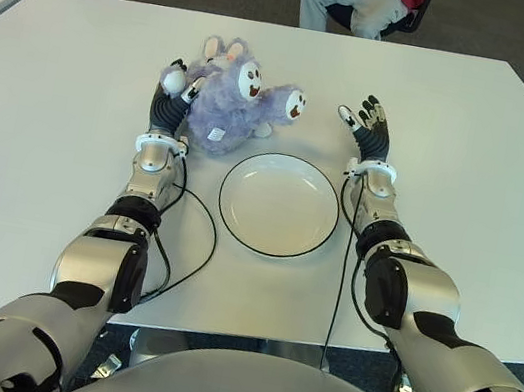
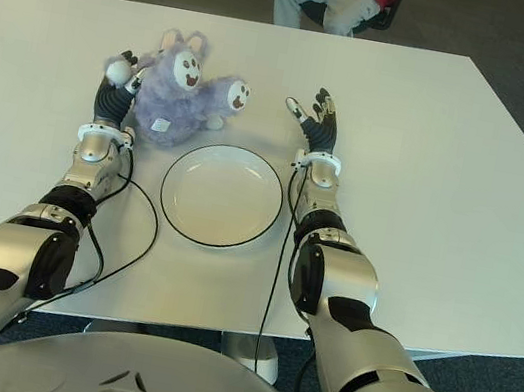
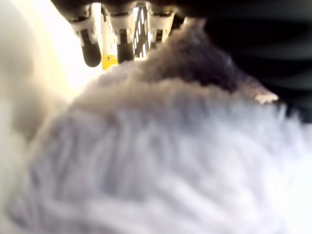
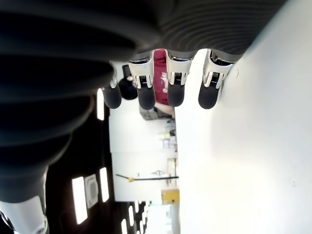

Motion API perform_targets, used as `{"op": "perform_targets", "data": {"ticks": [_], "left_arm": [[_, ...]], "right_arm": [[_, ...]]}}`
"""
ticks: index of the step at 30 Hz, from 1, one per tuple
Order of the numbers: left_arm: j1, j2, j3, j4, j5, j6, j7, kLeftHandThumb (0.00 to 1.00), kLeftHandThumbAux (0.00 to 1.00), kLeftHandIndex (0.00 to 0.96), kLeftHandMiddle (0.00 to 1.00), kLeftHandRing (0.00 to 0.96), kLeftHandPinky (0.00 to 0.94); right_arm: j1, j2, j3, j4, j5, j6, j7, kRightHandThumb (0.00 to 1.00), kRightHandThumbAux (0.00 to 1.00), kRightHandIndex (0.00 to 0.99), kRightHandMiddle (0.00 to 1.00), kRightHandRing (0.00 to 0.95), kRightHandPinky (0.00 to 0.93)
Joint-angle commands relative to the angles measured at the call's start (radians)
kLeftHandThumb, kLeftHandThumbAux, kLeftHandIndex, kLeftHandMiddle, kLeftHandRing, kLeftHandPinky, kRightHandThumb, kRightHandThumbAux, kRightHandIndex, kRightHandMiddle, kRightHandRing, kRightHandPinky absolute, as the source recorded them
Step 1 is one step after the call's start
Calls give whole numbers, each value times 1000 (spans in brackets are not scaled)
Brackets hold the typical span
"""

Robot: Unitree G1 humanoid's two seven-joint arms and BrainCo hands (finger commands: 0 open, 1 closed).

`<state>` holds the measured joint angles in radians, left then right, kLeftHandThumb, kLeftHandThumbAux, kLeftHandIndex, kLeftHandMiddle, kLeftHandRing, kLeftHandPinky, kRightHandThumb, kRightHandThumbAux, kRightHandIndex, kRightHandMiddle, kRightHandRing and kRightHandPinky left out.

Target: Put the doll into the plate.

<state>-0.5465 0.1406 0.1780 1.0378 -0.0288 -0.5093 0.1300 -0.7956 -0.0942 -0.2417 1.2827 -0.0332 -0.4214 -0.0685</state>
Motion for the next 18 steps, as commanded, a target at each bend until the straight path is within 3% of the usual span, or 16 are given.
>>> {"op": "perform_targets", "data": {"ticks": [1, 18], "left_arm": [[109, -19, -6, 69, 10, 2, -5, 0, 477, 0, 88, 98, 95], [111, -17, -4, 68, 7, 1, -8, 0, 479, 0, 87, 100, 112]], "right_arm": [[102, 4, -4, 61, 2, 58, -8, 56, 669, 4, 32, 20, 17], [106, -11, -3, 59, 1, 52, -12, 55, 669, 3, 29, 19, 11]]}}
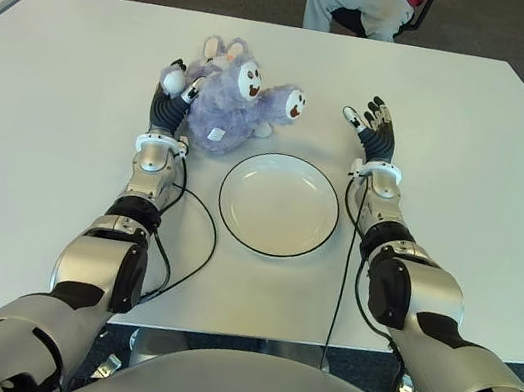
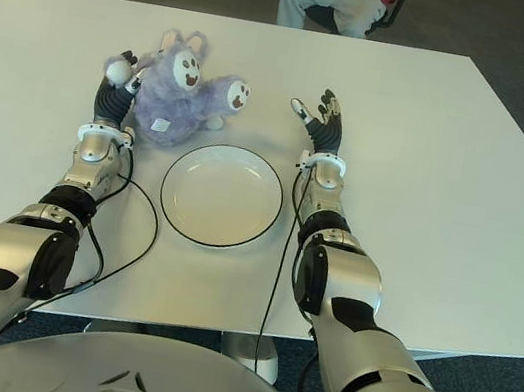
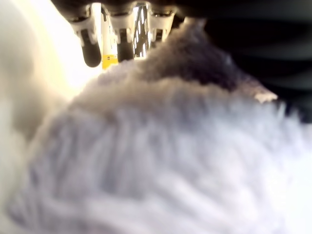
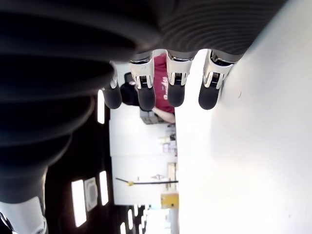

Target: Put the doll into the plate.

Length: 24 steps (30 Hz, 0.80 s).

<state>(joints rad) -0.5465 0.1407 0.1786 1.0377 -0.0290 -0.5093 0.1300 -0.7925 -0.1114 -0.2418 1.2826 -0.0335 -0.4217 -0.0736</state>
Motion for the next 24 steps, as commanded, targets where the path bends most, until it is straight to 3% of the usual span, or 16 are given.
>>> {"op": "perform_targets", "data": {"ticks": [1, 24], "left_arm": [[111, -17, -5, 68, 8, 1, -8, 0, 475, 0, 87, 101, 115], [116, -2, -4, 64, 7, -2, -21, 0, 470, 0, 91, 94, 84]], "right_arm": [[103, 6, -3, 59, 1, 52, -7, 55, 670, 3, 28, 18, 10], [106, -9, -15, 55, 12, 50, -7, 62, 683, 9, 34, 19, 10]]}}
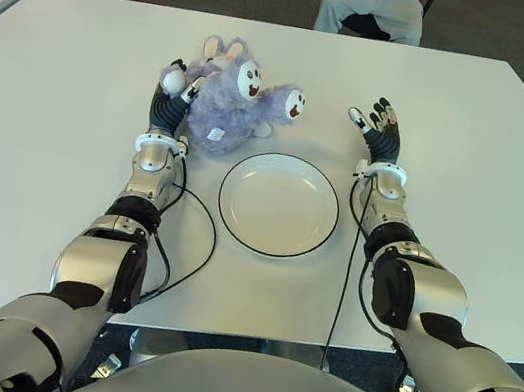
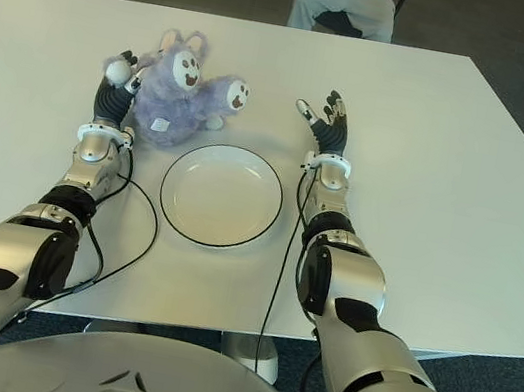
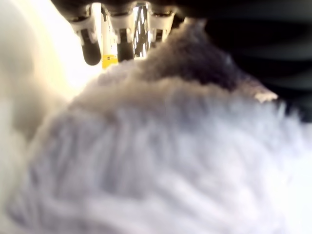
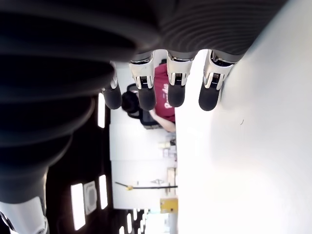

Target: Put the doll into the plate.

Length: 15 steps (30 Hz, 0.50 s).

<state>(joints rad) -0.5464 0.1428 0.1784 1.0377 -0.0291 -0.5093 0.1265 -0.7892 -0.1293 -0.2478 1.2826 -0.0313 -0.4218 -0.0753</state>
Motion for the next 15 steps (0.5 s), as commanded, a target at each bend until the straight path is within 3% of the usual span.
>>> {"op": "perform_targets", "data": {"ticks": [1, 15], "left_arm": [[117, -3, -4, 63, 8, -3, -17, 0, 467, 0, 90, 90, 76], [115, 1, -7, 60, 11, -7, -22, 0, 463, 0, 96, 91, 75]], "right_arm": [[103, 9, -10, 55, 11, 50, -6, 61, 686, 9, 34, 21, 11], [100, 7, -25, 52, 24, 43, -3, 64, 699, 8, 36, 24, 10]]}}
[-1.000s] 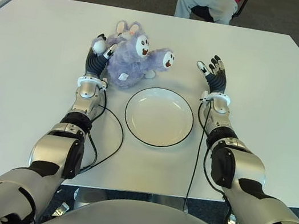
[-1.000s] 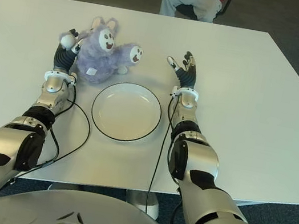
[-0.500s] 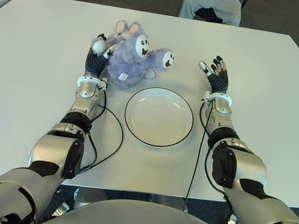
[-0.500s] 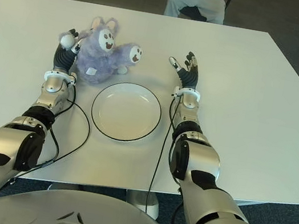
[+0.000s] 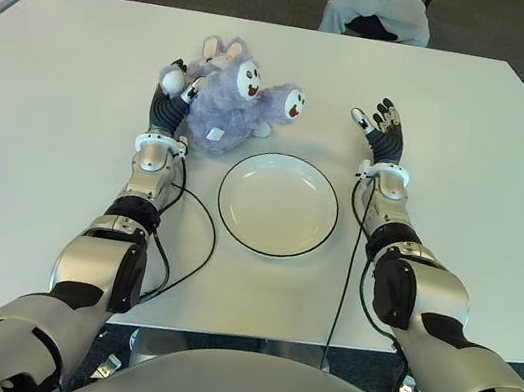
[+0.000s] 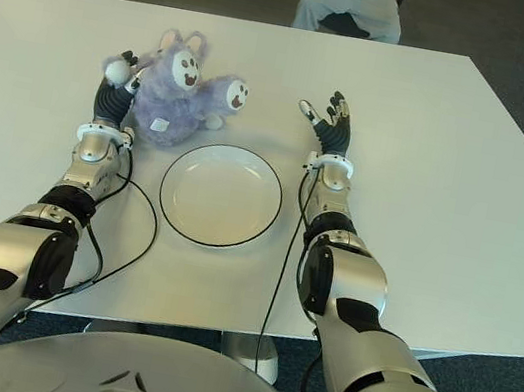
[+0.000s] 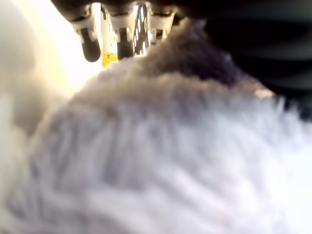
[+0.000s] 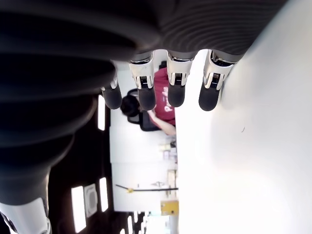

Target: Put the doll into the plate.

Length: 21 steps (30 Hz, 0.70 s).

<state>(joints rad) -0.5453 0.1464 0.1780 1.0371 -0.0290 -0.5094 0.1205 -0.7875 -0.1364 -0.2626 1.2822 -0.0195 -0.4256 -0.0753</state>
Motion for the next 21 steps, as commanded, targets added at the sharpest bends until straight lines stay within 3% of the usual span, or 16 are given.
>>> {"op": "perform_targets", "data": {"ticks": [1, 21], "left_arm": [[113, -2, -7, 61, 11, -7, -16, 0, 463, 0, 96, 91, 78], [105, 0, -9, 68, 14, -5, -25, 0, 471, 0, 80, 83, 81]], "right_arm": [[98, 14, -10, 52, 14, 46, -2, 65, 699, 8, 36, 24, 10], [95, 13, -13, 50, 24, 41, 5, 52, 703, 6, 32, 19, 4]]}}
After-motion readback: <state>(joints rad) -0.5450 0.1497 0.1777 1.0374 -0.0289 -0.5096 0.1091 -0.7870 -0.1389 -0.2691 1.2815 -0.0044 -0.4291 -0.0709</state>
